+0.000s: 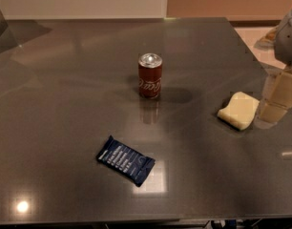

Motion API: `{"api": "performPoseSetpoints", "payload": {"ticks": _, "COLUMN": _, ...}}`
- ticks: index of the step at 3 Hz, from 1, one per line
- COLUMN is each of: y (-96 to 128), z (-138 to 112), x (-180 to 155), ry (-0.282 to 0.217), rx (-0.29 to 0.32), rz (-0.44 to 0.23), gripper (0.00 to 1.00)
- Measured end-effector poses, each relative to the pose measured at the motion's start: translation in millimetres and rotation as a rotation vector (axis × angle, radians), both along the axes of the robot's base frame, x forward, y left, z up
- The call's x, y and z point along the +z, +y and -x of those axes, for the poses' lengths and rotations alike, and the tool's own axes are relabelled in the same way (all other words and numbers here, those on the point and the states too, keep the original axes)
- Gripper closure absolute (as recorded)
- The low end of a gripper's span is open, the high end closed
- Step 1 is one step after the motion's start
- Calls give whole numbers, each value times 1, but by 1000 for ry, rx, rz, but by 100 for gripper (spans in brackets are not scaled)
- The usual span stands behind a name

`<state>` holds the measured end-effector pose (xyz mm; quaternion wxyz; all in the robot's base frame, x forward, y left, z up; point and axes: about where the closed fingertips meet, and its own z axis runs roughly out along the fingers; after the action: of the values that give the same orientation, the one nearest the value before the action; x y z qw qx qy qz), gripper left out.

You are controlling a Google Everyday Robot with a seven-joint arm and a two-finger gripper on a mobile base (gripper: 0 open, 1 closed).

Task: Move coke can near sponge

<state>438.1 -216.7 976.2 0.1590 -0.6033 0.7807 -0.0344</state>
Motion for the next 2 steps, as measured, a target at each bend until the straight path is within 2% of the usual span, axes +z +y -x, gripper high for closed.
{"api": "performPoseSetpoints", "payload": {"ticks": 1, "y": 0, "z": 0, "x": 1, "ry": -2, "rx": 0, "rz": -1, "gripper": 0}}
{"api": "performPoseSetpoints", "payload": {"ticks": 2, "y": 17, "z": -19, "x": -5, "ry": -1, "rx": 17, "rz": -39, "gripper": 0}}
